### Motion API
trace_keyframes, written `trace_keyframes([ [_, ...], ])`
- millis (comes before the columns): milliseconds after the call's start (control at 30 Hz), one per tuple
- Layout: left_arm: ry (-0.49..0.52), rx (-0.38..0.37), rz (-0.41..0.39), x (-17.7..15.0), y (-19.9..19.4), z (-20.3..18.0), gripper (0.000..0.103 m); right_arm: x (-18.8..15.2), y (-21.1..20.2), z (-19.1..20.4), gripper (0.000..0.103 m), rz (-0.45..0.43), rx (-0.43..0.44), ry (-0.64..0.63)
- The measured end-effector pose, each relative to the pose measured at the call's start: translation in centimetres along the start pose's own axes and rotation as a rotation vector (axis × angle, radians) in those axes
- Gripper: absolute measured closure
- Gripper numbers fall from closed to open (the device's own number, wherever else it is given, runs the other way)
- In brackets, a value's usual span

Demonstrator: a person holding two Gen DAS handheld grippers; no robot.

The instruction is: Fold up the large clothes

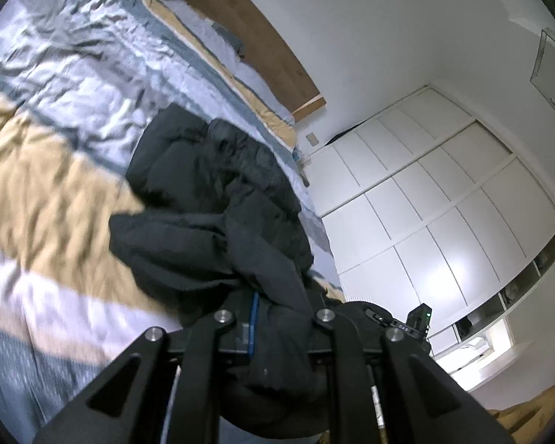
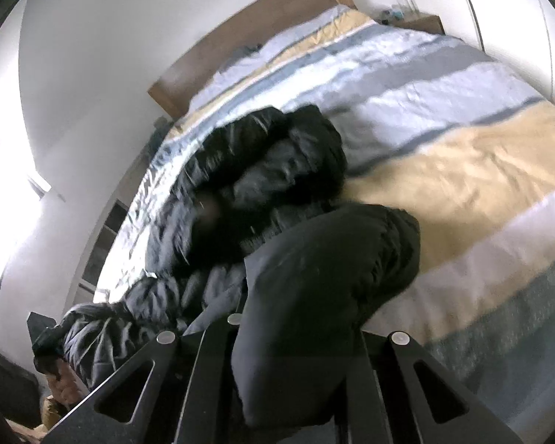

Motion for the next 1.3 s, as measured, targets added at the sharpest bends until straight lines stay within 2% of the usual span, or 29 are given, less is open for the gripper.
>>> trace_keyframes([
  [300, 0.025, -0.032, -0.079, 7.8, 5.1, -1.2, 0.091, 7.4, 4.2, 2.1, 0.093, -0.08, 0.043, 0.025],
  [500, 0.008, -0.082, -0.125, 13.0, 9.7, 0.1, 0.091, 12.4, 8.8, 2.1, 0.093, -0.101, 0.052, 0.053],
  [600, -0.024, -0.07, -0.123, 15.3, 12.6, 1.8, 0.091, 14.9, 11.8, 1.6, 0.093, -0.103, 0.048, 0.093],
  [833, -0.094, 0.035, -0.051, 18.6, 19.8, 6.4, 0.09, 16.9, 18.6, 0.2, 0.093, -0.03, -0.019, 0.197],
  [1133, -0.174, 0.212, 0.066, 18.9, 26.0, 12.9, 0.087, 17.2, 25.3, -1.7, 0.091, 0.108, -0.185, 0.279],
  [1300, -0.188, 0.254, 0.132, 18.3, 28.3, 15.0, 0.086, 16.8, 27.5, -2.8, 0.089, 0.161, -0.26, 0.31],
])
Point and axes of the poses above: each gripper's, at about its wrist camera, not at the fingertips, and y roughly the way its jaws point, z to its left, x to its top, the point moved 5 cm from there along y, roughly the way its jaws point, and after that the axes turned 13 degrees about -z, right-handed, at the moved point
